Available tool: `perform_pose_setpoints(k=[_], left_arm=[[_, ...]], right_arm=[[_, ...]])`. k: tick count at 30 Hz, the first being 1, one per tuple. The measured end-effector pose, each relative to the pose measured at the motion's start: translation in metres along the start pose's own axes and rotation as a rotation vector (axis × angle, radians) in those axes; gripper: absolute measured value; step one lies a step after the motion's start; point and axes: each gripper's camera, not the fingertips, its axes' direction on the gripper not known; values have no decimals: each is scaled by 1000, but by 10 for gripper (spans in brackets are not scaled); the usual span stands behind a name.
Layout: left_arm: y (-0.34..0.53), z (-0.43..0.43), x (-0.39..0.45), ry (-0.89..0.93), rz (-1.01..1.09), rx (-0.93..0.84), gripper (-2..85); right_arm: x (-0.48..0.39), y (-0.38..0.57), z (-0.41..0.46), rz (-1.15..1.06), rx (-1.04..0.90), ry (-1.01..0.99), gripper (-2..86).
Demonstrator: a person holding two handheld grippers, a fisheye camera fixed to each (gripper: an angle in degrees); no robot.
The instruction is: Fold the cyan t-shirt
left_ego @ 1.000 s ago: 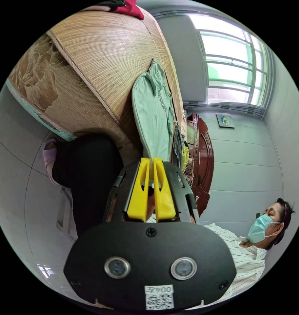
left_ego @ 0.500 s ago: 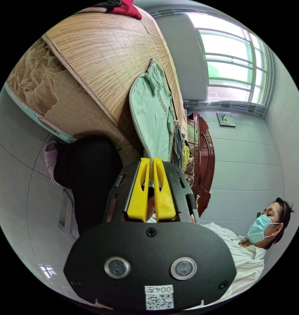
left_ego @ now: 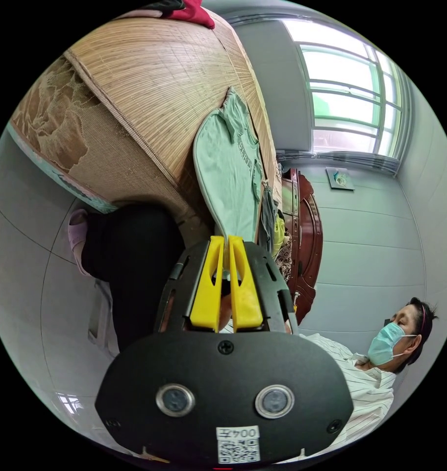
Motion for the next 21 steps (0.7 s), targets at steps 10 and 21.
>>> perform_pose_setpoints(k=[10,21], left_arm=[[-1,2,4,-4,-5,-3,21],[1,1,0,15,1,-38,21]], right_arm=[[22,9,-9,7,45,-30,58],[6,54,-45,-121,208,-18,-6]])
